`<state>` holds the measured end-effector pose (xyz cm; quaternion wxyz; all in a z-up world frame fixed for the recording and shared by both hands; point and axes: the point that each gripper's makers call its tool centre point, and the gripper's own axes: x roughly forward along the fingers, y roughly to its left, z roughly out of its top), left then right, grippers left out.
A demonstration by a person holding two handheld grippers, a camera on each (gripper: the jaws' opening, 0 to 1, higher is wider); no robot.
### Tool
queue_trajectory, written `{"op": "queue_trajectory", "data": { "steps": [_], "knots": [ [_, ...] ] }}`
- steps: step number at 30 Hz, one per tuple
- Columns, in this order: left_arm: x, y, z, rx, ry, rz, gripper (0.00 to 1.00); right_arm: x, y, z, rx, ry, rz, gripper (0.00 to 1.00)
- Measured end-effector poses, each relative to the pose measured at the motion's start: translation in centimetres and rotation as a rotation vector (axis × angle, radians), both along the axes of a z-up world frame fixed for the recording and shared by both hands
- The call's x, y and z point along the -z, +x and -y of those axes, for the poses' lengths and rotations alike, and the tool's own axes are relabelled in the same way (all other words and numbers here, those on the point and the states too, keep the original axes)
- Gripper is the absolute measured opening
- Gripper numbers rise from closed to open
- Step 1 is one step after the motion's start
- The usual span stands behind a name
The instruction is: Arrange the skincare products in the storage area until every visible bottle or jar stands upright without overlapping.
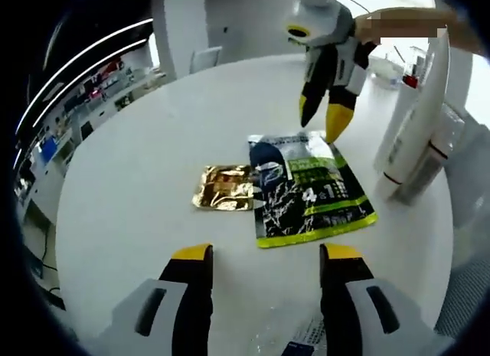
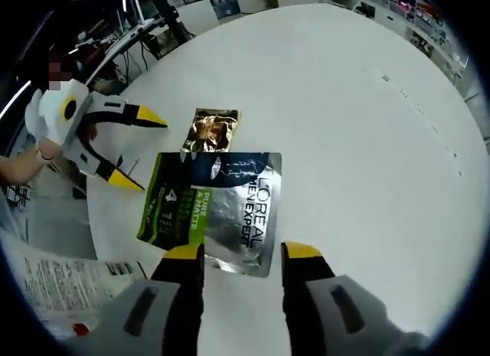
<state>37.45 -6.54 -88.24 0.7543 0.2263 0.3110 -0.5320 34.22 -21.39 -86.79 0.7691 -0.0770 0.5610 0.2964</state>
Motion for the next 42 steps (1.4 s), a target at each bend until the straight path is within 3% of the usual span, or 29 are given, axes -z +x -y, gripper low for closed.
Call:
{"op": "queue_trajectory", "data": {
  "steps": [6,9,10,14,17,18,21,23,26,30,33,36,42],
  "knots": [
    [-0.4,0.6,-0.1,-0.040,-0.033,-0.003,0.41,0.1,-1.3,0.2,0.027,0.034,-0.042,0.42],
    [-2.4,0.5,1.2,-0.069,-0.190,-0.046,0.40,0.3,-1.8,0.8,0.037,0.017,-0.055,0.43],
    [-2.6,0.6,1.2,-0.071,-0.196,-0.038,0.39,0.4,-2.1,1.0,0.039,0.012,-0.059,0.43],
    [-2.4,-0.7,2.5,0.016,-0.181,-0.031,0.22,0.5,-2.1,1.1,0.083,0.035,-0.061,0.41],
    [-1.4,-1.6,3.7,0.069,-0.160,-0.056,0.17,0.2,-2.1,0.8,0.120,0.077,-0.063,0.42],
    [-0.8,-1.9,3.7,0.085,-0.122,-0.054,0.16,0.1,-2.3,0.7,0.125,0.084,-0.073,0.41],
    [-0.2,-2.1,3.9,0.062,-0.103,-0.058,0.12,0.1,-2.4,0.5,0.152,0.111,-0.072,0.41],
    [-0.4,-1.9,4.1,0.027,-0.124,-0.065,0.10,-0.1,-2.1,0.2,0.207,0.165,-0.067,0.40],
    [-0.3,-1.5,3.9,0.008,-0.103,-0.042,0.00,-0.3,-1.7,0.1,0.290,0.253,-0.079,0.38],
    [-0.1,-1.5,4.0,0.006,-0.100,-0.039,0.00,-0.4,-1.6,-0.2,0.398,0.374,-0.115,0.33],
    [0.1,-1.1,4.2,0.022,-0.079,0.000,0.00,-1.0,-1.8,-1.0,0.454,0.478,-0.159,0.35],
    [0.0,-1.3,4.2,0.010,-0.069,0.001,0.00,-1.1,-1.7,-1.0,0.532,0.558,-0.197,0.36],
    [0.0,-1.1,4.5,0.026,-0.031,0.057,0.00,-1.1,-1.5,-1.7,0.545,0.687,-0.236,0.35]
  ]
}}
